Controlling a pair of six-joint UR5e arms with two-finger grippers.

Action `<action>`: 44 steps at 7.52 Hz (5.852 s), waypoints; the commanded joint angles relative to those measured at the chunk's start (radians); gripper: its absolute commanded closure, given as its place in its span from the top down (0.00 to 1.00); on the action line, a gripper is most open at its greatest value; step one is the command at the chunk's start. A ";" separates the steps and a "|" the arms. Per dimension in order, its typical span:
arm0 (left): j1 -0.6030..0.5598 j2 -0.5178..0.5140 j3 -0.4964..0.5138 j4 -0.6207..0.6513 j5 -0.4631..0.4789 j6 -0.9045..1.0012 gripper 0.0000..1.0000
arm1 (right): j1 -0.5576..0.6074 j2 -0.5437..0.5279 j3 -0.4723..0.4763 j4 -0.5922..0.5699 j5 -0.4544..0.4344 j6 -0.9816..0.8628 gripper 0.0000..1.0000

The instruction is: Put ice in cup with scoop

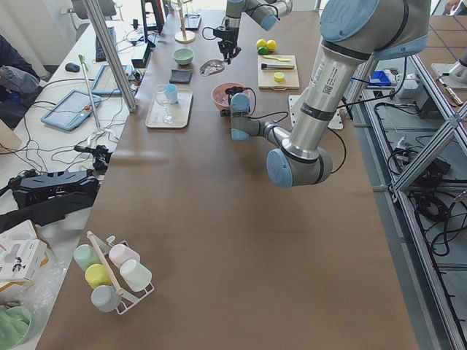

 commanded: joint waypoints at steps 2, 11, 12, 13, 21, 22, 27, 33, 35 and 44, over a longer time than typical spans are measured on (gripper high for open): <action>0.001 0.001 0.000 0.000 0.001 0.000 0.98 | 0.007 -0.005 -0.060 0.074 0.000 0.061 0.00; 0.000 0.001 0.000 0.000 0.001 0.002 0.98 | 0.203 0.202 -0.337 -0.316 0.207 0.027 0.00; 0.000 0.001 0.000 0.000 0.001 0.000 0.98 | 0.214 0.252 -0.418 -0.315 0.216 0.020 0.00; 0.000 0.001 0.000 0.000 0.001 0.000 0.98 | 0.215 0.310 -0.506 -0.317 0.228 0.004 0.00; 0.000 0.003 0.000 0.000 0.001 0.000 0.98 | 0.243 0.521 -0.688 -0.674 0.247 -0.178 0.00; 0.000 0.003 0.000 0.000 0.001 0.000 0.98 | 0.243 0.536 -0.709 -0.698 0.242 -0.200 0.00; 0.000 0.003 0.000 0.000 0.001 0.000 0.98 | 0.243 0.614 -0.835 -0.700 0.228 -0.240 0.00; 0.000 0.003 0.000 0.000 -0.001 0.000 0.98 | 0.244 0.662 -0.913 -0.699 0.216 -0.269 0.00; 0.000 0.003 0.000 0.000 -0.001 0.000 0.98 | 0.263 0.638 -0.851 -0.697 0.217 -0.267 0.00; -0.354 0.331 -0.453 0.597 -0.094 -0.002 0.98 | 0.408 -0.001 -0.170 -0.639 0.246 -0.010 0.00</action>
